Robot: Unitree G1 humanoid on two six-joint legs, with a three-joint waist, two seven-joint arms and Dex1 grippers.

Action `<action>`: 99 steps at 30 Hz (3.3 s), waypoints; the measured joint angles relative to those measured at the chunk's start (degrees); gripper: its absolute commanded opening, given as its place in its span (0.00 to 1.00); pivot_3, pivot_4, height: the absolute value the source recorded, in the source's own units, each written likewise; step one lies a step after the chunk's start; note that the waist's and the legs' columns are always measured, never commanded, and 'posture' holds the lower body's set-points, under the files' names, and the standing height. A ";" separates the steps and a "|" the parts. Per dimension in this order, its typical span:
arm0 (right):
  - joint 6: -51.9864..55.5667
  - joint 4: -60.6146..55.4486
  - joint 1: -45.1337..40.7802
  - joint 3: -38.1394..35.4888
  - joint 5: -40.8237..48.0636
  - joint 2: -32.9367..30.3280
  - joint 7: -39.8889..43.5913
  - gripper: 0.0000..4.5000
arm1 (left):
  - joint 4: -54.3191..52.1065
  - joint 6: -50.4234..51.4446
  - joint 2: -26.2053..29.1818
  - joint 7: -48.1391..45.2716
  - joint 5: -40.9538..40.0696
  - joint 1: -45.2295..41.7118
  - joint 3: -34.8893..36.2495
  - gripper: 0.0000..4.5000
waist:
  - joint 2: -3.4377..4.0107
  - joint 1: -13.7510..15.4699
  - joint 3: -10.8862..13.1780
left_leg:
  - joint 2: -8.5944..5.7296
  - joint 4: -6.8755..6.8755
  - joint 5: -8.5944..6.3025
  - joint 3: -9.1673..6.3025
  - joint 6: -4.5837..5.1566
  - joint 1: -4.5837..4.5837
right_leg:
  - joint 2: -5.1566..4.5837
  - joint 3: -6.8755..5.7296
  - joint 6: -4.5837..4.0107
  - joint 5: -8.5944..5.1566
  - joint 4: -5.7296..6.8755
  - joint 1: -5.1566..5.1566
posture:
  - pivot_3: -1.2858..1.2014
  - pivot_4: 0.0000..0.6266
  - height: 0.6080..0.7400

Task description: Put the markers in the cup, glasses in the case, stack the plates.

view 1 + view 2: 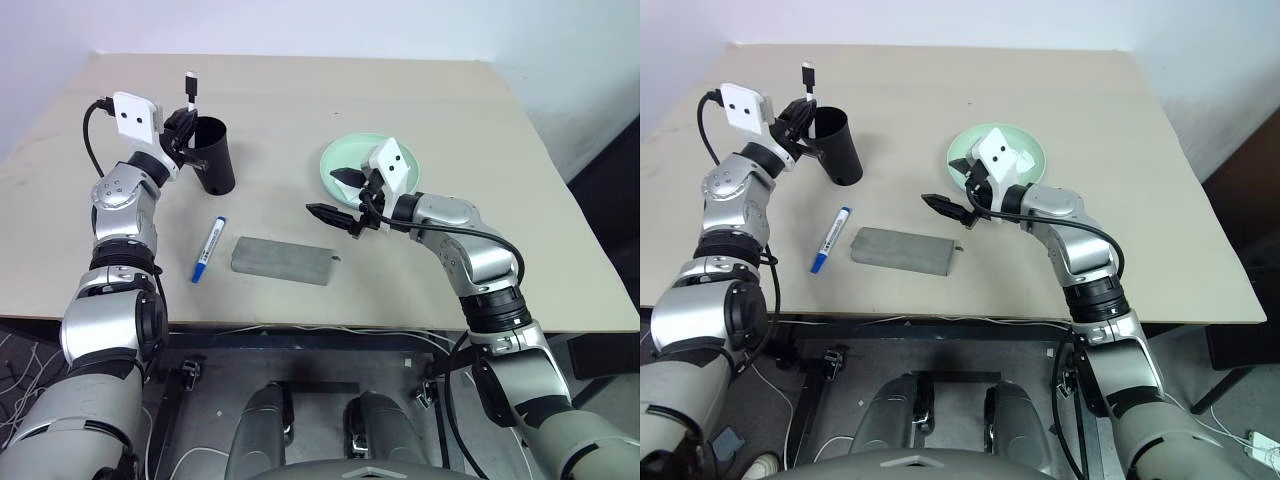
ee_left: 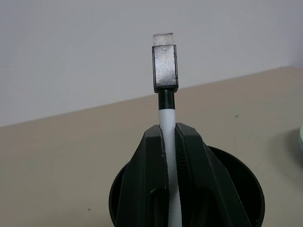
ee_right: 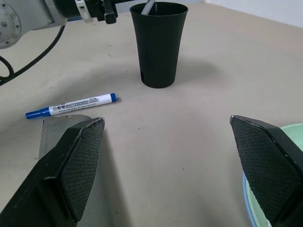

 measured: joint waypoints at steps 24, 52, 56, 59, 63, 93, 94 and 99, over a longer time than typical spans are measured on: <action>-1.24 0.06 0.02 0.20 -0.08 -0.02 0.46 1.00 | -10.50 6.87 1.75 -3.27 -1.59 3.88 -0.01 0.95 | 0.00 -0.24 0.00 | 0.01 0.00 0.03 0.00 -0.05 0.00 | 0.00 0.01 0.00 0.00 0.00 0.00 | 0.52 0.24 0.55; -4.99 7.94 -1.95 0.00 -2.25 -2.16 3.58 1.00 | -81.54 99.51 10.12 16.09 -16.31 30.27 0.02 0.95 | 0.00 0.03 0.01 | 0.02 -0.04 0.27 -0.17 0.19 0.06 | -0.04 0.05 0.06 0.27 0.00 0.08 | 0.52 0.24 0.55; -5.06 7.94 -1.93 0.00 -2.64 -2.17 3.41 1.00 | -77.78 98.41 8.01 16.82 -15.17 30.02 -1.71 0.95 | 0.00 0.03 0.01 | 0.02 -0.05 0.27 -0.17 0.19 0.08 | -0.04 0.05 0.04 0.28 0.00 0.08 | 0.52 0.24 0.55; -5.06 7.93 -1.93 0.01 -3.13 -2.11 3.07 1.00 | -73.28 98.10 6.27 17.25 -14.38 29.24 -3.57 0.95 | 0.00 0.01 0.01 | 0.02 -0.05 0.27 -0.17 0.20 0.07 | -0.05 0.06 0.04 0.28 -0.01 0.07 | 0.52 0.24 0.55; -5.04 7.92 -1.92 0.01 -3.39 -2.08 2.54 1.00 | -70.77 97.83 6.40 16.78 -13.81 27.60 -4.40 0.95 | 0.01 0.01 0.01 | 0.03 -0.06 0.27 -0.17 0.19 0.11 | -0.05 0.05 0.02 0.29 0.01 0.09 | 0.52 0.24 0.55; 6.69 -3.05 0.77 -0.27 5.68 -6.21 9.17 1.00 | -68.71 95.73 8.03 13.75 -11.45 27.28 -5.97 0.06 | 0.09 0.10 -0.03 | 0.01 -0.30 0.18 -0.10 0.09 -0.02 | -0.28 0.04 -0.51 0.50 -0.59 0.10 | 0.52 0.24 0.55; 6.60 -3.33 1.01 -0.27 5.68 -6.20 9.12 1.00 | -68.57 95.53 8.51 13.32 -11.47 27.28 -6.16 0.06 | 0.09 0.03 -0.03 | 0.01 -0.32 0.18 -0.10 0.09 -0.02 | -0.28 0.04 -0.51 0.50 -0.60 0.09 | 0.52 0.24 0.55; 6.44 -3.66 1.60 -0.27 5.68 -6.19 9.16 1.00 | -67.91 94.94 9.51 12.23 -11.45 27.28 -6.37 0.06 | 0.10 -0.11 -0.02 | 0.02 -0.34 0.18 -0.10 0.09 -0.02 | -0.28 0.04 -0.54 0.49 -0.60 0.06 | 0.52 0.24 0.55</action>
